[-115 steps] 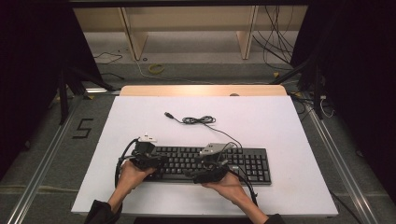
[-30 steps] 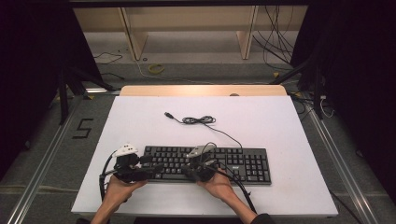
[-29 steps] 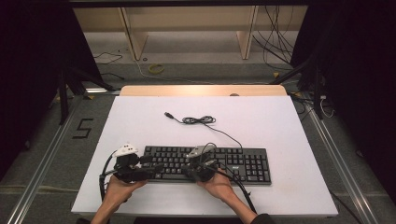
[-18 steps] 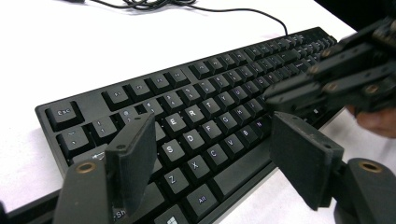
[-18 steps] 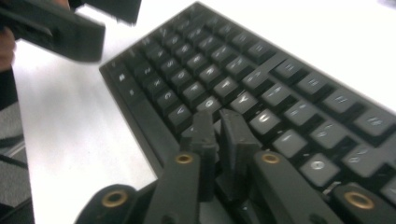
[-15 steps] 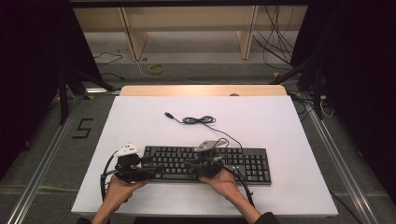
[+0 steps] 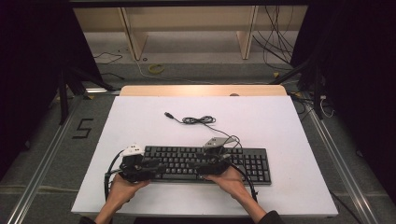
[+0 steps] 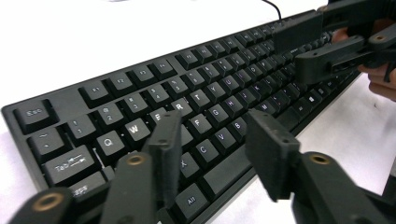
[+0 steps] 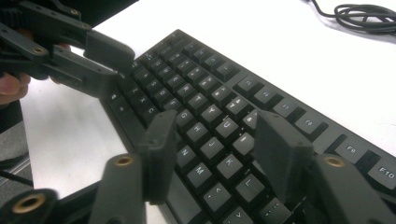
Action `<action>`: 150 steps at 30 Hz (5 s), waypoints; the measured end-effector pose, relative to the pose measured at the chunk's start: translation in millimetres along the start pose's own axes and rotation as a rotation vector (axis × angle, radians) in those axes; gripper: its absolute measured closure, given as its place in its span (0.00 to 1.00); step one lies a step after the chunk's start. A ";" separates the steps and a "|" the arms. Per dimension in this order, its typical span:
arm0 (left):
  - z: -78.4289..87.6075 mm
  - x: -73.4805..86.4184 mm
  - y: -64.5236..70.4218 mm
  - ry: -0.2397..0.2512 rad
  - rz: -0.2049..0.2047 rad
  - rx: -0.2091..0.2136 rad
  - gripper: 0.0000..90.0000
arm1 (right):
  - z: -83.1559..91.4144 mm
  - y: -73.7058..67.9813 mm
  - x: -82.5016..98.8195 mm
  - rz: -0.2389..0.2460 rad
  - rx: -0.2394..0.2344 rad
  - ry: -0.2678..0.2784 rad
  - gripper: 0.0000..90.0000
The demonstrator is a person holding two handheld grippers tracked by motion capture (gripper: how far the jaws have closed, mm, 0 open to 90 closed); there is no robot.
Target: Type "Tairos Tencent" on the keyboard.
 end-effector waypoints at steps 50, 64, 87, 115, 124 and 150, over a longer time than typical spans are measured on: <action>-33.3 1.7 3.7 -0.153 -0.073 -0.044 0.99 | 16.3 -1.2 8.8 0.015 -0.002 0.025 0.40; -22.3 -3.0 4.9 -0.109 -0.051 -0.031 0.91 | 17.1 -1.6 8.7 0.018 -0.003 0.030 0.40; -12.3 -13.0 -7.2 -0.044 0.014 -0.061 0.43 | 15.5 -3.2 9.4 0.016 -0.008 0.025 0.39; -24.3 -32.2 -19.9 -0.072 -0.005 -0.079 0.73 | 16.2 -10.7 12.9 0.036 -0.035 0.029 0.37; -31.5 -35.9 -20.8 -0.113 -0.033 -0.082 0.99 | 15.7 -12.6 13.9 0.038 -0.042 0.025 0.37; -48.2 -31.5 -22.0 -0.219 -0.043 -0.102 0.99 | 16.2 -13.7 14.6 0.041 -0.044 0.025 0.37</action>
Point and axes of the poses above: each handheld gripper's, and its own axes: z roughly backward along the jaws, x roughly out of its underside, y roughly to its right, the point moved 1 cm from there along -z, roughly forward along the jaws, and after that the axes turned 1 degree about x, right-handed, at the moved point
